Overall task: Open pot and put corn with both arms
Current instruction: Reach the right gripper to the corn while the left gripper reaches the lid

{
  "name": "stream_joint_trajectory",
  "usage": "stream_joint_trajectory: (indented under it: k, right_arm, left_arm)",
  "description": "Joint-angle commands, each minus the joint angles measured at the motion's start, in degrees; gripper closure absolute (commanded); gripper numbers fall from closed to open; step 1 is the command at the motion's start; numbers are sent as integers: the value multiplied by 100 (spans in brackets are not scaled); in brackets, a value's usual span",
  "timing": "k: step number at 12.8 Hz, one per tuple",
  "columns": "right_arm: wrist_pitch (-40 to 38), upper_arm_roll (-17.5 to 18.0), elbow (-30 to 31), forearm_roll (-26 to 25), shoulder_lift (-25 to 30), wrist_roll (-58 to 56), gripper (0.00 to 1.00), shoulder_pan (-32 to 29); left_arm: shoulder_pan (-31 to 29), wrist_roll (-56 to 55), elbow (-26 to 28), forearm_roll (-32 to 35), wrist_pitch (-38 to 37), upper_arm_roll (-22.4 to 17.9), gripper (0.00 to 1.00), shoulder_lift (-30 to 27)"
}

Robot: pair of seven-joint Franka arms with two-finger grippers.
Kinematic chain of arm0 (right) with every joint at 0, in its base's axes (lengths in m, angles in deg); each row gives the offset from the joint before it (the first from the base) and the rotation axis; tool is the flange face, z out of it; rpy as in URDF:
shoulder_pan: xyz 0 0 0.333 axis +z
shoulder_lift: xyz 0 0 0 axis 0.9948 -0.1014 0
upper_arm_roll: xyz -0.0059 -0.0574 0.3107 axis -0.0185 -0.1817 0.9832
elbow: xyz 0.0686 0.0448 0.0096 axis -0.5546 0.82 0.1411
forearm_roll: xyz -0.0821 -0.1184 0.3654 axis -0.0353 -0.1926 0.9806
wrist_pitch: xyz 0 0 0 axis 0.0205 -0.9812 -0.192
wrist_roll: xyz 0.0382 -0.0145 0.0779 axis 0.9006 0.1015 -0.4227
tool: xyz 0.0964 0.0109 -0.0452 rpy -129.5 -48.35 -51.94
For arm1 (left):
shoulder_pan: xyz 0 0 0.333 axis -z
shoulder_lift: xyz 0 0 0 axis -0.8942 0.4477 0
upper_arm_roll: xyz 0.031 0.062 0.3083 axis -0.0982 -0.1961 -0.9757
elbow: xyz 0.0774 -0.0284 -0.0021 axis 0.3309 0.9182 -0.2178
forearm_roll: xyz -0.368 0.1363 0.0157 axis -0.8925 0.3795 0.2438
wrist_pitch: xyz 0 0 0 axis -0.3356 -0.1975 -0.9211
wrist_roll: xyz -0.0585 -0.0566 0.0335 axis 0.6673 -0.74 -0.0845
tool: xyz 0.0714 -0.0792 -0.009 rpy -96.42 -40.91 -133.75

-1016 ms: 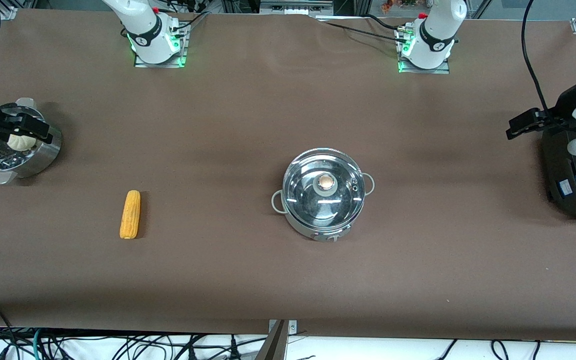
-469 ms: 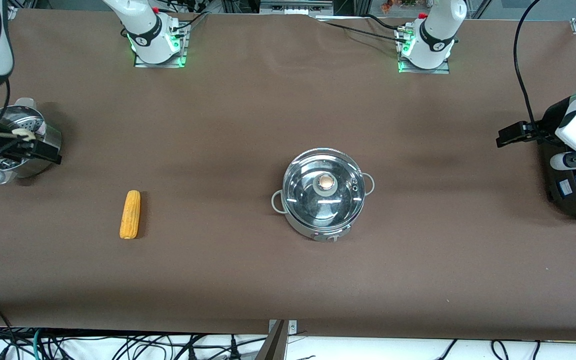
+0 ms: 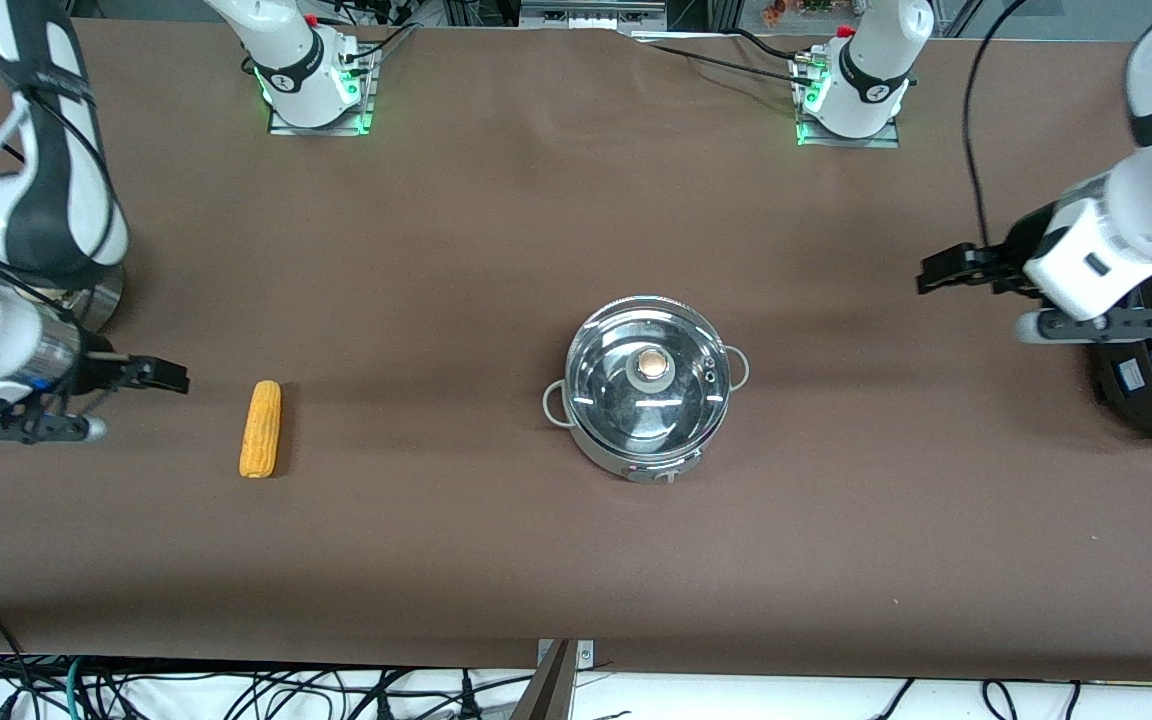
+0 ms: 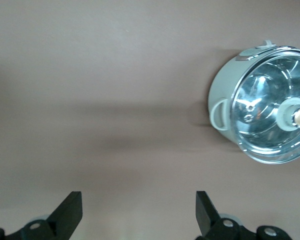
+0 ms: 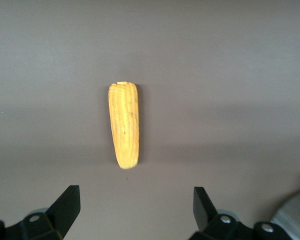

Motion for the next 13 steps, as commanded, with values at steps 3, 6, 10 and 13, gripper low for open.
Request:
stream_joint_trajectory:
  k: [3, 6, 10, 13]
  right_arm:
    - [796, -3, -85, 89, -646, -45, 0, 123]
    - [1280, -3, -85, 89, -1033, -27, 0, 158]
    - [1992, 5, 46, 98, -1412, -1, 0, 202]
    - [2318, 40, 144, 107, -1552, -1, 0, 211]
  left_arm:
    - [898, -1267, -677, -117, 229, -9, 0, 857]
    - [1504, -2250, -1346, -108, 430, -9, 0, 1587]
    - [1910, -2834, -1426, -100, 1142, -9, 0, 2072]
    - [2226, -3350, -1487, -73, 1512, -17, 0, 2353]
